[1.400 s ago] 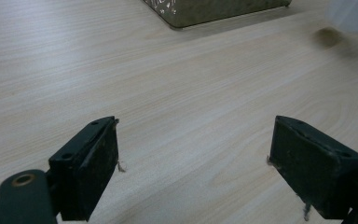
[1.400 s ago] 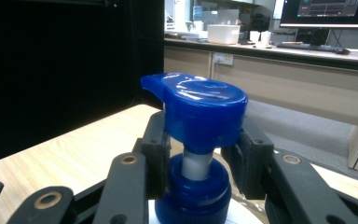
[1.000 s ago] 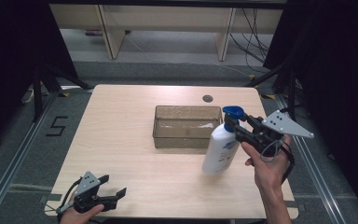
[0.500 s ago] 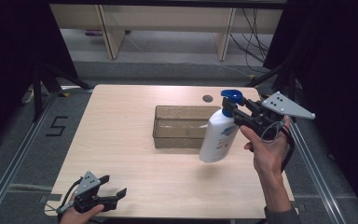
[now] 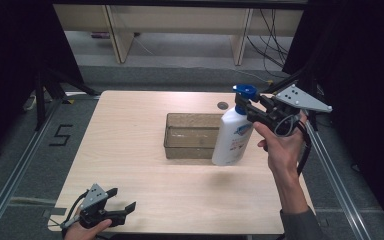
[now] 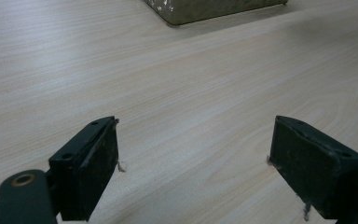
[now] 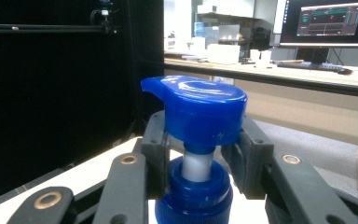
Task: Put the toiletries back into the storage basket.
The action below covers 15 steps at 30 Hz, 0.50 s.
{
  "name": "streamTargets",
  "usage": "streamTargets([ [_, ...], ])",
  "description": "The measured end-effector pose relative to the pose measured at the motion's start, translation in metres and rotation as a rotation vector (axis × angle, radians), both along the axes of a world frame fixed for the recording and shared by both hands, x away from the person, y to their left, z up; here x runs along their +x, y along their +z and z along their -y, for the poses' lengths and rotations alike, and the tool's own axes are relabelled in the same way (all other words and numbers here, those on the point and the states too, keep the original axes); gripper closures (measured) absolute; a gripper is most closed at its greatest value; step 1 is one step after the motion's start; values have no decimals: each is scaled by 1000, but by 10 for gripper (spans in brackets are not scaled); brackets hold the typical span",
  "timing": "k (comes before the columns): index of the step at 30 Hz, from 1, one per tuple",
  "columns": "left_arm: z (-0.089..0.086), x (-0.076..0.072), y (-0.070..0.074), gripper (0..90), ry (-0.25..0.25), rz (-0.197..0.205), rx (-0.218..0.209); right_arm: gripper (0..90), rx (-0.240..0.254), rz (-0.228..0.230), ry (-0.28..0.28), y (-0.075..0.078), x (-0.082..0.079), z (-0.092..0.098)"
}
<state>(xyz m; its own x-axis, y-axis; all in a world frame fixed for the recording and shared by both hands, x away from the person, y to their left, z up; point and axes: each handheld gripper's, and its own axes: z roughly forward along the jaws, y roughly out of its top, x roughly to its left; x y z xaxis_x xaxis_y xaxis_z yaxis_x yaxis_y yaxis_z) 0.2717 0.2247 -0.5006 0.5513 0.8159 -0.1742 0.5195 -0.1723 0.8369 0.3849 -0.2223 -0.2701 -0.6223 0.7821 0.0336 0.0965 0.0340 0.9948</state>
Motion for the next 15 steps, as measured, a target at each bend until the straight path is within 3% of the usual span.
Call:
streamTargets([
  [15,0,0,0,149,2,-3,5,622,-10,6,-52,7,35,-4],
])
